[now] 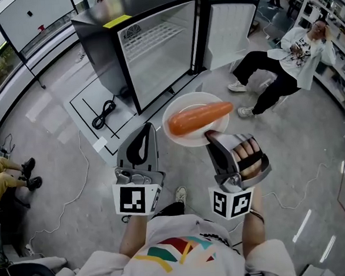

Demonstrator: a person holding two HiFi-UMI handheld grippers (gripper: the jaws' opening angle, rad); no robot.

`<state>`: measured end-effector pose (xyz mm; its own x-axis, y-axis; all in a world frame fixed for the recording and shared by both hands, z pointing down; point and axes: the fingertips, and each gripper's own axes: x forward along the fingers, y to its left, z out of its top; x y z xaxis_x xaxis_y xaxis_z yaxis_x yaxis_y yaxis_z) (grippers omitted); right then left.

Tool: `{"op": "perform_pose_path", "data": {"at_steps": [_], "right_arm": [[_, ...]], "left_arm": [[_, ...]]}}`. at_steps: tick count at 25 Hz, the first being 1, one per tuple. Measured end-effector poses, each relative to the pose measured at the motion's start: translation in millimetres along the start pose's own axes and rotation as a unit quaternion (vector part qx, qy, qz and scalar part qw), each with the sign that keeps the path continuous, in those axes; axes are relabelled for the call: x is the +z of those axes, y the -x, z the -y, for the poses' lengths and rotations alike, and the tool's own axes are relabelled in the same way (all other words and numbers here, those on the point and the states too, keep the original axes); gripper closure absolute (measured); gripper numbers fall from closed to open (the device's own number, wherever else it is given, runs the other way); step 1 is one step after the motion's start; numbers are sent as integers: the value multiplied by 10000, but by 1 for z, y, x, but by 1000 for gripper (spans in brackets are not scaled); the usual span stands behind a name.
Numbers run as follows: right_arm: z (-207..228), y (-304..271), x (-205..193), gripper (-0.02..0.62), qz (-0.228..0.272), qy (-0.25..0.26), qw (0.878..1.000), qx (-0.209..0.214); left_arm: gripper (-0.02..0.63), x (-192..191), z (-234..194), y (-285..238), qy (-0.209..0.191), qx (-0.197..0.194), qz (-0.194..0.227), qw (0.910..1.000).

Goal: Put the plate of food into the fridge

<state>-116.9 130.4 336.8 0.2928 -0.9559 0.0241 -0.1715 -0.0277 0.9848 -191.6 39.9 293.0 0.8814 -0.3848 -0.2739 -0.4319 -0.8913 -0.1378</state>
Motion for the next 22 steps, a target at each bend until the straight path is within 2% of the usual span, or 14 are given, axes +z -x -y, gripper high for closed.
{"op": "perform_pose_path", "data": {"at_steps": [9, 22], "right_arm": [[17, -76, -32, 573, -7, 48, 10000, -66], [15, -121, -55, 574, 17, -14, 10000, 75]], "left_arm": [[601, -14, -34, -76, -30, -25, 122, 9999], [601, -32, -47, -122, 23, -59, 62, 10000]]}}
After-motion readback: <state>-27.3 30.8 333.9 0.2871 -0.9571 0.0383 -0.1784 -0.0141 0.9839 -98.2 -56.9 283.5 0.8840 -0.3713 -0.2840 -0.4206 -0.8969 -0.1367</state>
